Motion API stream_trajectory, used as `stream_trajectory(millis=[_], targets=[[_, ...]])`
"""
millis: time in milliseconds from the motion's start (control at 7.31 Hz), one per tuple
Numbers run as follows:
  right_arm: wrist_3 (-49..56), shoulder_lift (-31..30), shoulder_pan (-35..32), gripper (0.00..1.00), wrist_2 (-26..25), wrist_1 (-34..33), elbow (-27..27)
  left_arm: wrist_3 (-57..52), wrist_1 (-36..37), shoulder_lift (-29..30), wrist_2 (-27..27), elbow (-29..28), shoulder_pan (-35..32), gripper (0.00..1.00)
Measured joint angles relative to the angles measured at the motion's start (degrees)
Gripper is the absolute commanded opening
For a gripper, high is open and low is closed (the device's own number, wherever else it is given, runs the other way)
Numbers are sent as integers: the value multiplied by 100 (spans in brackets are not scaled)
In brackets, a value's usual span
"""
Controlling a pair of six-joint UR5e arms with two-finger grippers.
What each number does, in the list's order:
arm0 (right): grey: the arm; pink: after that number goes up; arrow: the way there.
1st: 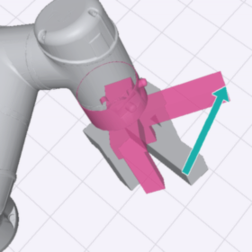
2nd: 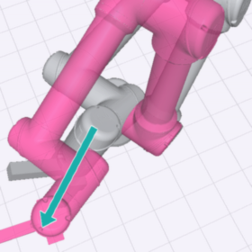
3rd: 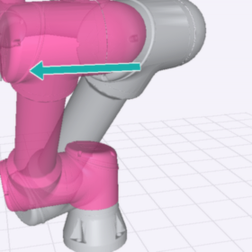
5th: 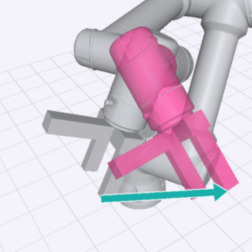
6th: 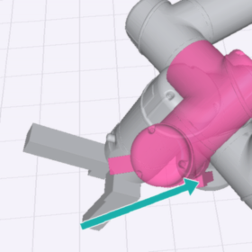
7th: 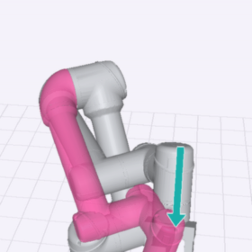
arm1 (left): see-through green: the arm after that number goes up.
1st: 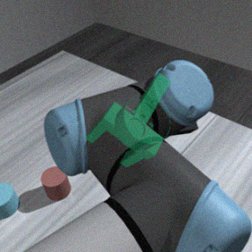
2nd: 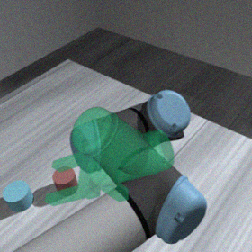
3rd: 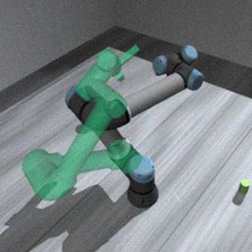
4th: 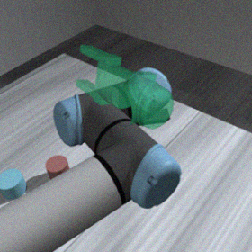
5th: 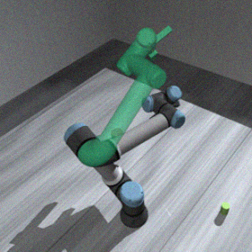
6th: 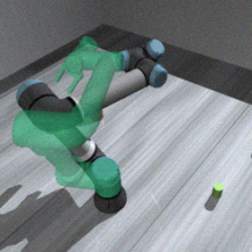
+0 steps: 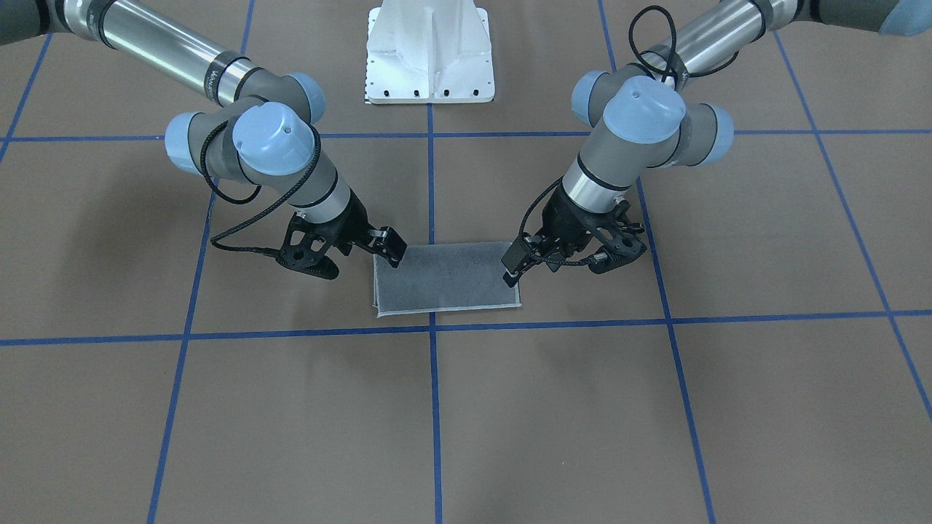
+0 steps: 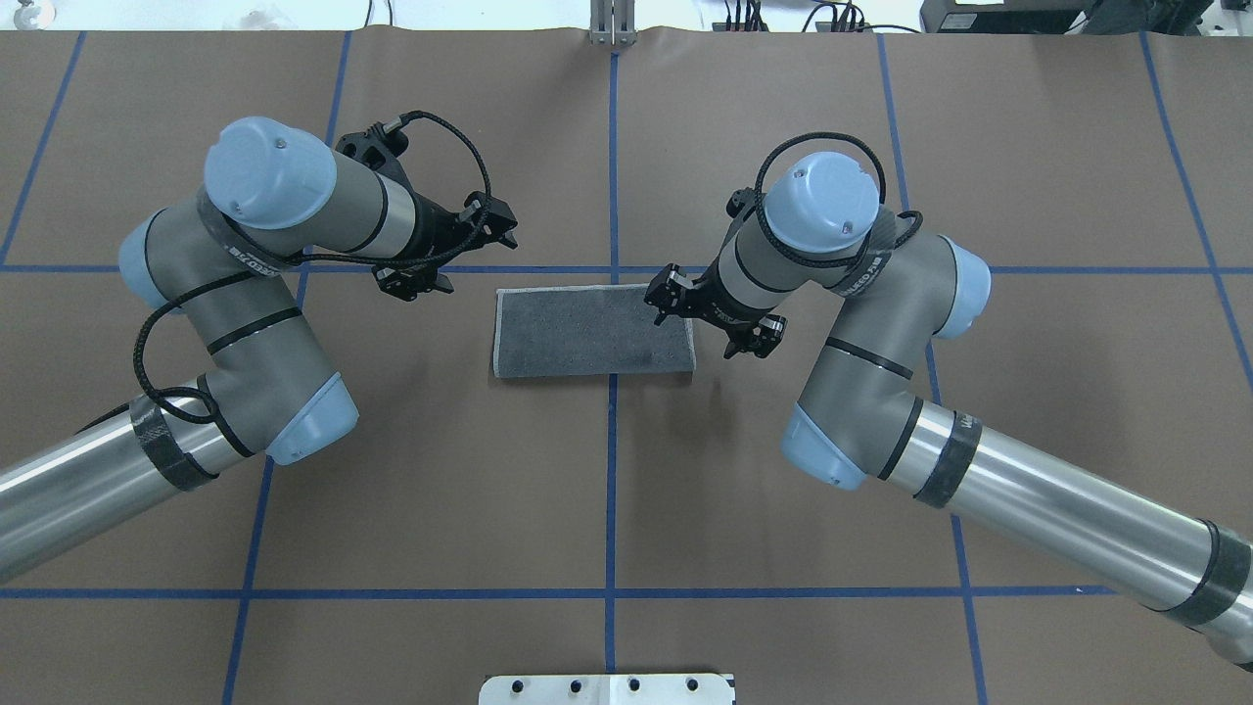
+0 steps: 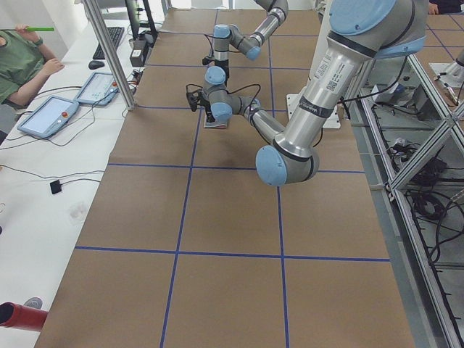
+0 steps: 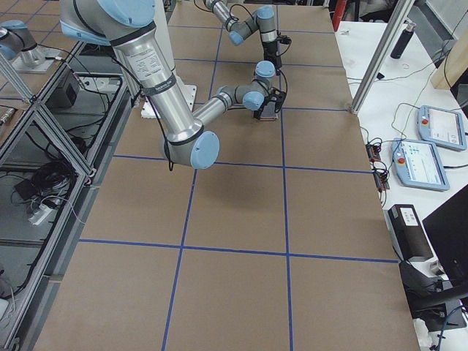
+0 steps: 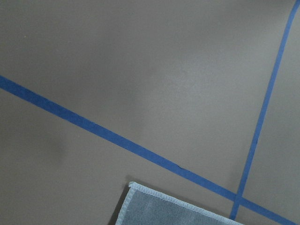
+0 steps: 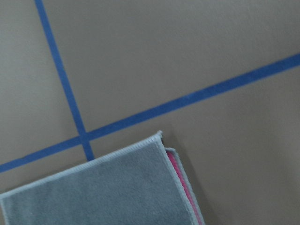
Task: Fold towel twice with both arms
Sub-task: 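Raise both grippers and move the right gripper to the folded towel's end, then grasp the folded towel's end with the right gripper and drag it toward the robot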
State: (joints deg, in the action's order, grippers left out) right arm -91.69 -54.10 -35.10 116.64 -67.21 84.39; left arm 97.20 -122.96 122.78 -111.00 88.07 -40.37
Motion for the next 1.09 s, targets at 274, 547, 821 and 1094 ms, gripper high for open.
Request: stream_trajectory(millis=[274, 547, 821, 1094], targets=[[6, 18, 199, 83, -236, -34, -22, 0, 0, 0, -8, -5, -5, 99], [32, 2, 258, 16, -285, -37, -27, -5, 0, -1, -9, -8, -5, 99], [53, -6, 263, 0, -290, -28, -23, -8, 6, -10, -9, -18, -5, 99], [84, -10, 238, 0, -284, -2, -19, -8, 5, -16, -9, -24, -8, 99]])
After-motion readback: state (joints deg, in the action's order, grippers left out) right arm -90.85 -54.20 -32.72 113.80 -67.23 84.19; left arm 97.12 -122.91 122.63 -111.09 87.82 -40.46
